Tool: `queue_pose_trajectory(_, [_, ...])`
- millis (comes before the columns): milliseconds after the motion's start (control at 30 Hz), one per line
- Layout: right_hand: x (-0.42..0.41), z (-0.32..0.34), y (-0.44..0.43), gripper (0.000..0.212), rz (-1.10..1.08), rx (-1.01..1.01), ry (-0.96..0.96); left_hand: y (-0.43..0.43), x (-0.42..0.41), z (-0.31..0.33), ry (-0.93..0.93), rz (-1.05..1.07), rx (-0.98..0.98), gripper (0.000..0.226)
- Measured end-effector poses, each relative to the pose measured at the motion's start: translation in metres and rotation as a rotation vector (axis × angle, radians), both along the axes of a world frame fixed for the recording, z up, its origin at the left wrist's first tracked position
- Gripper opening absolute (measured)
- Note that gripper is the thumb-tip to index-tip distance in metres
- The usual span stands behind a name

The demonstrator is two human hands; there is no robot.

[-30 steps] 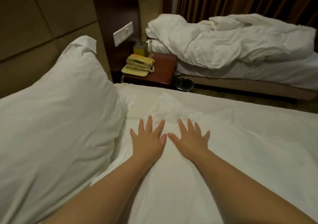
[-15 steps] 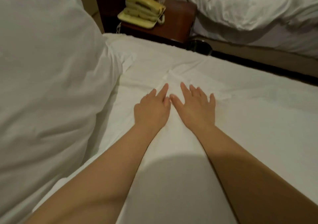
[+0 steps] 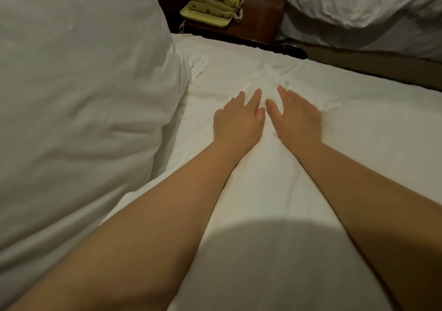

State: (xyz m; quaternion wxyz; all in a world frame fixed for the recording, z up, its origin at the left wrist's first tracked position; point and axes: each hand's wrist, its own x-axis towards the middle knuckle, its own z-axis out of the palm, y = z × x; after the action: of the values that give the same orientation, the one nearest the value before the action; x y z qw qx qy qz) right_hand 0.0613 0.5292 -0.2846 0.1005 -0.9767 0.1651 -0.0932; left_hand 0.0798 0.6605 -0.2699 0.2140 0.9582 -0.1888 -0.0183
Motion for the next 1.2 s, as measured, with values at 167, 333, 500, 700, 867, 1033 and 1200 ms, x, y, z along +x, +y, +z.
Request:
queue_pose_trajectory(167, [-0.033,0.027,0.019,0.055,0.012,-0.079,-0.061,0.048,-0.063,0.034,0.061,-0.121,-0.092,0.046])
queue_pose_trajectory(333, [-0.078,0.067,0.042,0.051,0.035,0.048,-0.036,0.133,-0.149,0.068,0.189,-0.103,-0.339,0.040])
queue_pose_trajectory(500, [-0.130,0.103,0.088,0.040,0.174,0.174,-0.069,0.185,-0.199,0.081,0.166,-0.046,-0.382,0.036])
queue_pose_trajectory(700, [-0.199,0.149,0.179,0.038,0.735,-0.035,0.185,0.216,-0.241,0.087,0.272,0.057,-0.393,0.036])
queue_pose_trajectory(867, [-0.227,0.159,0.208,0.047,0.872,-0.307,0.491,0.243,-0.293,0.067,0.623,0.068,-0.470,0.028])
queue_pose_trajectory(1033, [-0.213,0.176,0.239,0.038,0.914,-0.521,0.568,0.262,-0.309,0.052,0.640,0.217,-0.675,0.038])
queue_pose_trajectory(1200, [-0.200,0.203,0.230,0.015,0.878,-0.364,0.344,0.252,-0.289,0.068,0.402,0.364,-0.834,0.038])
